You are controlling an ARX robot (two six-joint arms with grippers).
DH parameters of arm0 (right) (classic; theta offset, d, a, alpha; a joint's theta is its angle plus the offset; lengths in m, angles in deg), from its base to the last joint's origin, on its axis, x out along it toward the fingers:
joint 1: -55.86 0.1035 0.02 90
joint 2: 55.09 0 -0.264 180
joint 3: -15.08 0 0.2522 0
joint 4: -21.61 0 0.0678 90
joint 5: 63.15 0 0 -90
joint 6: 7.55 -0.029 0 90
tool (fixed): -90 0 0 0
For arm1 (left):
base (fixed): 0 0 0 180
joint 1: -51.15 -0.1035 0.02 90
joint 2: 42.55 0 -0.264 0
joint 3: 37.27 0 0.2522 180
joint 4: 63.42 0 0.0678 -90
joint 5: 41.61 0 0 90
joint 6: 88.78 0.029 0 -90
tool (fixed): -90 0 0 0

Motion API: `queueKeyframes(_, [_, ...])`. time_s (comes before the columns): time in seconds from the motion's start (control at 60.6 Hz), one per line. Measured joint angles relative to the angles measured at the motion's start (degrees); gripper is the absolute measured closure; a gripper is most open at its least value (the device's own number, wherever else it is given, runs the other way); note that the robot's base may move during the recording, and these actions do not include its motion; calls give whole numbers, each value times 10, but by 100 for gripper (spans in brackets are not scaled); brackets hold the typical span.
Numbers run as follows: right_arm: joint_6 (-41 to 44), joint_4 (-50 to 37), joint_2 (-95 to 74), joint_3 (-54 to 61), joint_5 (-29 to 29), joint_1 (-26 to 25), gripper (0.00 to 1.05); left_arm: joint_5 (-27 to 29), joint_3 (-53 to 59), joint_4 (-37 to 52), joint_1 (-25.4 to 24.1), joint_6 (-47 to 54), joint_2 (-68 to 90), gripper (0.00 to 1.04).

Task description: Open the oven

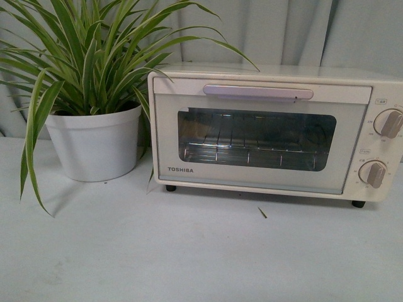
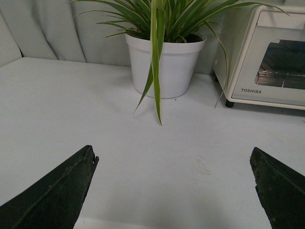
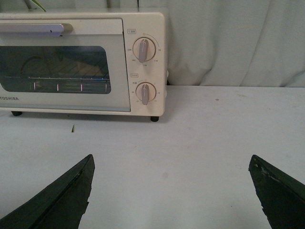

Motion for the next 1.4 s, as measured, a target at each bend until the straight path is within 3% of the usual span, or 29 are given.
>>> queueKeyframes(0.528, [0,0,0,0,0,0,9,12,-1,-3,3,-5,2,6])
queueKeyframes(0.594, [0,0,0,0,0,0,9,116,-14,-47,36,-57,35,6])
queueKeyframes(0.628, [0,0,0,0,0,0,9,136,-16,-51,44,-91,60,6])
queueKeyframes(0.76, [0,0,0,0,0,0,9,129,-33,-6,82,-241,181,6])
queueKeyframes(0.842, [0,0,0,0,0,0,9,123,-66,73,135,-350,307,6])
queueKeyframes(1.024, [0,0,0,0,0,0,9,122,-148,193,235,-464,532,6])
queueKeyframes(1.404, [0,0,0,0,0,0,9,96,-297,289,281,-588,859,6])
